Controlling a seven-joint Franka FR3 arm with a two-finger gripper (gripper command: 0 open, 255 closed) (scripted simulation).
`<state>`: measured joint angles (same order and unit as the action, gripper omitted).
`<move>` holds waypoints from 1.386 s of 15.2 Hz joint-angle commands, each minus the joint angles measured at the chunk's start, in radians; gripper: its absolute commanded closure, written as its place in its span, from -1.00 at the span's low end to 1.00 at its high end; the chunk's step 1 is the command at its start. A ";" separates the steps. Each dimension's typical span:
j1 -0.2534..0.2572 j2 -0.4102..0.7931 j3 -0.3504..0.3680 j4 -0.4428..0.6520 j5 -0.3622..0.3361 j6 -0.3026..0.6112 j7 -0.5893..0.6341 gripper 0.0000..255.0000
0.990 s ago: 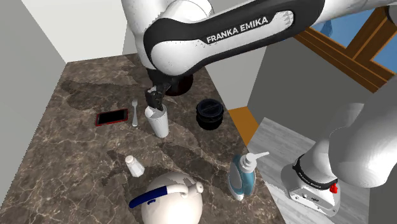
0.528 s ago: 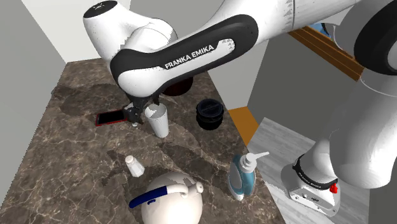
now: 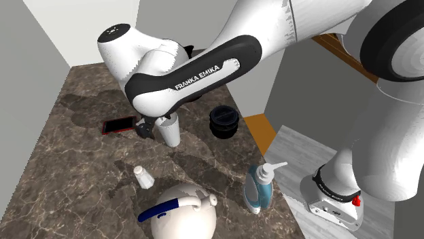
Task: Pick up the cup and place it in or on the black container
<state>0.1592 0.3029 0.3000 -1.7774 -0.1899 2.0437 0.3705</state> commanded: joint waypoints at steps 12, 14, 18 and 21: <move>0.000 0.004 -0.001 -0.006 -0.002 0.010 0.002 1.00; 0.000 0.004 -0.001 -0.006 -0.002 0.010 0.002 1.00; 0.000 -0.001 0.000 0.001 0.001 -0.002 0.000 1.00; -0.001 -0.015 0.003 0.024 0.007 -0.037 -0.007 1.00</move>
<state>0.1594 0.2937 0.3020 -1.7596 -0.1851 2.0179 0.3666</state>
